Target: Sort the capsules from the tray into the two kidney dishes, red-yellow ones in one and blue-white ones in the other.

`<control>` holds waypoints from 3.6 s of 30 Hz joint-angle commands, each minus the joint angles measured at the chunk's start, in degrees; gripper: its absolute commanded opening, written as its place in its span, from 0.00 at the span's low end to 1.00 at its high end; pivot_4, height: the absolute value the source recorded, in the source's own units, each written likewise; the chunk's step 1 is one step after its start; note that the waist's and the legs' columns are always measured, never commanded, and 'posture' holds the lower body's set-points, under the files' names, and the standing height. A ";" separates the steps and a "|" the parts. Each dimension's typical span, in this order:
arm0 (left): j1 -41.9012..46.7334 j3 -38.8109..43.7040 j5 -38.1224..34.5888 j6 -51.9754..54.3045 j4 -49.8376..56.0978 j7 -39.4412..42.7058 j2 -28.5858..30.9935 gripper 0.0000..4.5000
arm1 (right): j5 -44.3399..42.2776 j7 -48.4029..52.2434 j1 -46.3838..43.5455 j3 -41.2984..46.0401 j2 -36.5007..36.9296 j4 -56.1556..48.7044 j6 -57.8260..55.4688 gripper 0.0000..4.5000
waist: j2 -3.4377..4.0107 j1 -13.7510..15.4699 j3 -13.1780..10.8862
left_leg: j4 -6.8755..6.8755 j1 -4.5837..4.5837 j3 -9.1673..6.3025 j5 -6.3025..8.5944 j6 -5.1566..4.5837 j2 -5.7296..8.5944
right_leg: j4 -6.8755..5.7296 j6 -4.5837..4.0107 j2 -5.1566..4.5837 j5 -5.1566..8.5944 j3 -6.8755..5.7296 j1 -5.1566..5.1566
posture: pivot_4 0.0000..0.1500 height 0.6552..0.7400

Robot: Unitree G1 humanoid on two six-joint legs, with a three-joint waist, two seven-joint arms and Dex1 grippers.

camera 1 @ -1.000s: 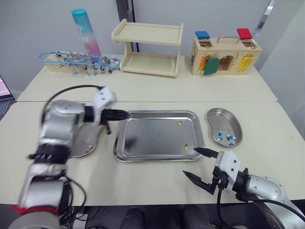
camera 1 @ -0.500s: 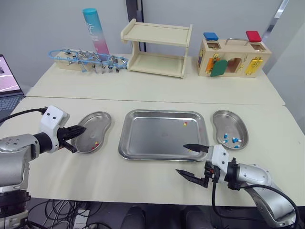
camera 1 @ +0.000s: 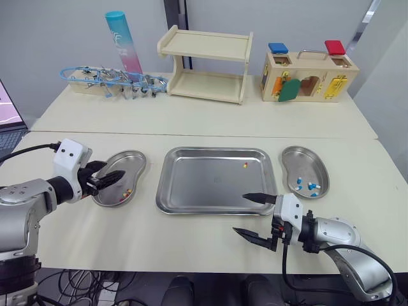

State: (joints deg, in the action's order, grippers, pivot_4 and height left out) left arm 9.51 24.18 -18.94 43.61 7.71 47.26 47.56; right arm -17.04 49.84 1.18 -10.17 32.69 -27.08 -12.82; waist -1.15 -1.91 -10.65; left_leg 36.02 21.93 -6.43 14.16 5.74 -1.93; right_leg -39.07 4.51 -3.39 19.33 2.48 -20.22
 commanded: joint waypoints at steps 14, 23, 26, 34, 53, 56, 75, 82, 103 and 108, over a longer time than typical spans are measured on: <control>-20.75 25.61 -4.94 -16.66 -2.09 9.71 2.28 0.99 | -2.09 1.69 0.60 9.02 4.99 1.33 2.83 1.00 | 0.00 -0.10 0.00 | -0.06 -0.03 0.10 0.01 0.00 -0.01 | 0.05 -0.02 -0.01 0.00 0.08 -0.02 | 1.00 1.00; -27.97 28.19 -3.97 -25.64 -11.03 5.89 -1.99 0.99 | -3.35 7.61 11.29 23.26 12.91 5.00 9.11 1.00 | -0.13 0.22 0.08 | -0.05 -0.03 0.15 0.01 0.00 0.00 | 0.10 -0.02 -0.08 0.01 0.03 0.05 | 1.00 1.00; -30.26 28.79 -5.02 -26.82 -12.78 6.35 -3.26 0.99 | -3.92 9.35 13.14 28.74 14.92 9.24 10.06 1.00 | -0.18 0.05 0.11 | -0.06 -0.08 0.13 0.01 0.00 -0.02 | 0.05 -0.02 -0.06 0.00 0.02 0.07 | 1.00 1.00; -33.71 27.65 -5.76 -29.94 -14.82 5.24 -5.52 0.99 | -3.00 13.45 12.29 34.11 19.77 23.44 11.03 1.00 | -0.20 0.01 0.12 | -0.06 -0.10 0.20 0.01 0.00 -0.02 | 0.08 -0.03 -0.07 0.00 0.07 0.08 | 1.00 1.00; -35.57 22.03 -9.02 -30.27 -4.68 13.75 -1.78 0.99 | -4.62 16.04 16.91 31.95 16.12 18.16 17.30 1.00 | -0.20 0.17 0.15 | -0.06 -0.10 0.21 0.01 0.01 -0.02 | 0.09 -0.02 -0.07 0.00 0.08 0.13 | 1.00 1.00; -32.16 17.91 -10.86 -28.37 0.55 15.03 -0.21 0.99 | -5.15 13.32 19.39 29.98 12.76 10.90 15.91 1.00 | -0.19 0.30 0.16 | -0.06 -0.08 0.18 0.01 0.01 -0.02 | 0.10 -0.02 -0.07 0.00 0.05 0.14 | 1.00 1.00; 0.63 -15.57 -15.43 -16.57 13.15 19.26 4.10 0.99 | 0.12 -3.71 17.12 15.48 2.92 -5.28 4.80 1.00 | -0.13 0.13 0.15 | -0.05 -0.06 0.15 0.01 0.01 -0.02 | 0.08 -0.02 -0.03 0.00 0.05 0.09 | 1.00 1.00; 14.40 -30.47 -8.68 -19.61 4.55 23.09 -2.67 0.99 | 0.35 -5.89 17.17 14.24 2.22 -5.77 3.95 1.00 | -0.13 0.13 0.15 | -0.02 -0.05 0.16 0.01 0.01 -0.02 | 0.06 -0.02 -0.02 0.00 0.05 0.10 | 1.00 1.00; 39.54 -47.21 10.29 -37.12 -40.59 29.41 -31.91 0.66 | 2.68 -12.73 21.58 11.08 -0.53 -10.07 2.30 1.00 | -0.14 0.07 0.15 | 0.06 0.01 0.12 0.00 0.01 0.05 | 0.06 0.00 -0.01 0.00 0.03 0.09 | 1.00 1.00; 42.38 -48.19 14.38 -41.91 -49.62 29.19 -36.69 0.66 | 3.13 -14.53 21.64 10.29 -1.11 -11.16 1.07 1.00 | -0.14 0.05 0.15 | 0.05 0.00 0.10 0.00 0.00 0.05 | 0.06 0.00 -0.01 0.00 0.04 0.08 | 1.00 1.00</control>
State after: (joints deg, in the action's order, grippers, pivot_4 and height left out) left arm 50.60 -23.74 -5.57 3.55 -40.73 76.39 11.39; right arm -14.10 35.95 22.78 0.14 31.72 -35.65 -11.79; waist -1.29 -1.86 -10.51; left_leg 36.08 21.93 -6.32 14.16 5.75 -1.87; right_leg -39.01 4.51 -3.40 19.32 2.52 -20.14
